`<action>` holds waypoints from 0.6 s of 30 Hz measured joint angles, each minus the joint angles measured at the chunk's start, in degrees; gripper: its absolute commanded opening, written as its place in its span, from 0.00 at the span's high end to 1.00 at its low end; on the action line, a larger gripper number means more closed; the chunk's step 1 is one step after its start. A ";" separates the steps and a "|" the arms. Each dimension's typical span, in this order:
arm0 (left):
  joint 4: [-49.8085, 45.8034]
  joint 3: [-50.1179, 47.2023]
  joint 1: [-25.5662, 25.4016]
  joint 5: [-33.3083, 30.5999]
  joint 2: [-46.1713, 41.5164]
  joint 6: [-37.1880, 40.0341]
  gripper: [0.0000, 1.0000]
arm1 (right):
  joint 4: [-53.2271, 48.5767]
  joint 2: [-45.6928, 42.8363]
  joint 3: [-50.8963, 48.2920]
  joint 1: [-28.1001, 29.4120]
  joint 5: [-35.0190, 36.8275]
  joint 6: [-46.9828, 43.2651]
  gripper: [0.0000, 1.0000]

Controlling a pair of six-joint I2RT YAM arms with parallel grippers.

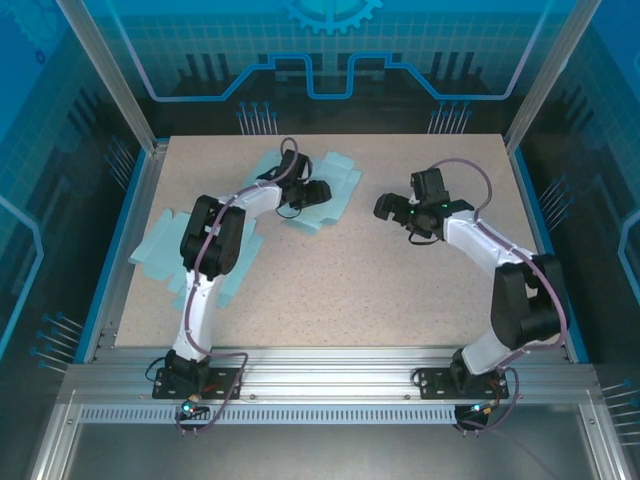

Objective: Fold the paper box

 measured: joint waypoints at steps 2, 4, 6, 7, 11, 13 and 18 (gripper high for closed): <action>1.46 -0.59 -1.49 0.94 0.00 -0.98 0.46 | 1.95 2.56 -0.02 -0.15 -1.90 1.22 0.03; 2.29 -0.79 -3.10 1.90 0.00 -1.95 0.48 | 3.87 4.81 -0.02 -0.48 -3.98 2.54 0.08; 2.75 -0.92 -4.76 2.84 0.00 -2.78 0.50 | 5.97 7.06 -0.09 -1.03 -6.36 4.17 0.16; 3.13 -1.14 -5.66 3.39 0.00 -3.43 0.52 | 7.15 8.11 -0.22 -1.40 -7.67 5.11 0.19; 6.16 -2.80 -8.57 5.35 0.00 -6.43 0.56 | 10.69 10.75 -1.14 -2.43 -11.45 8.09 0.27; 8.79 -4.02 -9.27 5.92 -0.02 -8.04 0.59 | 11.91 11.06 -1.79 -2.47 -12.48 9.29 0.29; 13.84 -6.86 -9.31 6.69 -0.57 -11.32 0.61 | 14.27 11.04 -4.26 -2.45 -13.73 12.61 0.35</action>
